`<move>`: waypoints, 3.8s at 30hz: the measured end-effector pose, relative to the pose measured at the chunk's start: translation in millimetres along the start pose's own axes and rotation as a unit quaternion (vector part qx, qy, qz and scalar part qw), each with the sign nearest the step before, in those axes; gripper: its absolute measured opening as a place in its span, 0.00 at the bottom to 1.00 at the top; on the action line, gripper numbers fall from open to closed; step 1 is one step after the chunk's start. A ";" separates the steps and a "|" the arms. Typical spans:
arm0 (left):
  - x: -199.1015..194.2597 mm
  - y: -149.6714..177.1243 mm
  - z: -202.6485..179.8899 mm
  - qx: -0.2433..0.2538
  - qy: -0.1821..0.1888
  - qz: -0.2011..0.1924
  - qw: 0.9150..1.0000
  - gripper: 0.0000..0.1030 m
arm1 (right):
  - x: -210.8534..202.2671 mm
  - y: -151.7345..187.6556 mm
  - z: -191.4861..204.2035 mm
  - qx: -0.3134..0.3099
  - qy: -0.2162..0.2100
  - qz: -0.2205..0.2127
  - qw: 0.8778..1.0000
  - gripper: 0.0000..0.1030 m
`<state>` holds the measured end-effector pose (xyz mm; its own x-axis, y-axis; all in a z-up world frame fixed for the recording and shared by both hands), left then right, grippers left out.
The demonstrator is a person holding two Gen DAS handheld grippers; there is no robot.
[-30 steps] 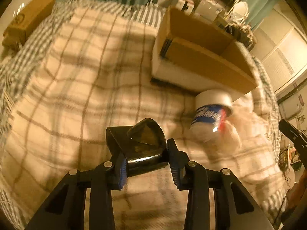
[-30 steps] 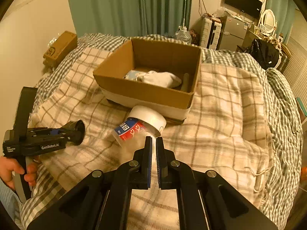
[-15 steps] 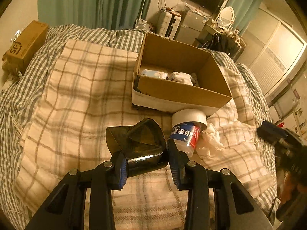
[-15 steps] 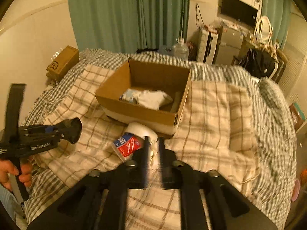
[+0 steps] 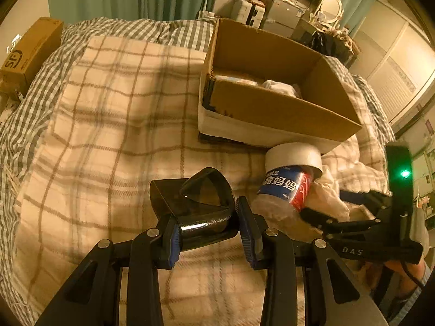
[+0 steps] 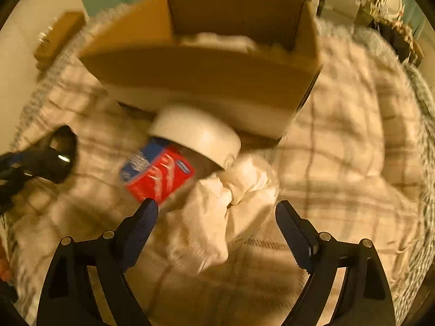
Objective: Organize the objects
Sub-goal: 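Grasp the white lace cloth with the right tool while the left tool holds the black pouch, then carry the black pouch and lace cloth into the box and open both tools, then grasp the clear cotton-swab jar with the left tool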
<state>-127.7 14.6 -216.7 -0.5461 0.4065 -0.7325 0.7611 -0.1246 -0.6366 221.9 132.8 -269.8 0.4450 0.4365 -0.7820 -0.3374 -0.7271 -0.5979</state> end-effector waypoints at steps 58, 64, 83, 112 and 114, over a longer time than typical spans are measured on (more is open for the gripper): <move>-71.4 -173.0 -99.8 0.105 -0.004 -0.236 0.966 0.96 | -197.8 -181.5 -61.2 0.018 0.040 -0.298 0.954 0.82; -113.1 -156.8 -95.4 0.091 -0.010 -0.255 0.962 1.00 | -249.2 -149.0 -47.8 0.008 0.040 -0.311 0.949 0.85; -49.5 -67.0 -54.2 0.049 -0.047 -0.167 0.984 1.00 | -161.3 -63.9 -51.3 0.024 0.054 -0.223 0.973 0.86; 72.0 38.0 -105.9 0.122 0.057 0.049 0.990 0.71 | -71.4 -19.7 -77.7 0.091 0.055 -0.122 0.987 0.86; 63.2 41.3 -106.2 0.127 0.053 0.051 0.989 0.71 | -75.1 -19.7 -77.4 0.091 0.057 -0.124 0.987 0.86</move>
<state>-93.6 131.3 -263.7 -0.4209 0.4705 -0.7755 0.6905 -0.3883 -0.6103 259.4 73.3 -185.7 0.6192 0.5186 -0.5895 -0.3454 -0.4943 -0.7977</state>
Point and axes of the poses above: each gripper's, at about its wrist camera, not at the fingertips, and x roughly the way its jaws point, z to its left, y to its underside, the point moved 9 cm from there along x, roughly the way its jaws point, and after that the axes turned 14 degrees about -z, right-handed, at the moved point
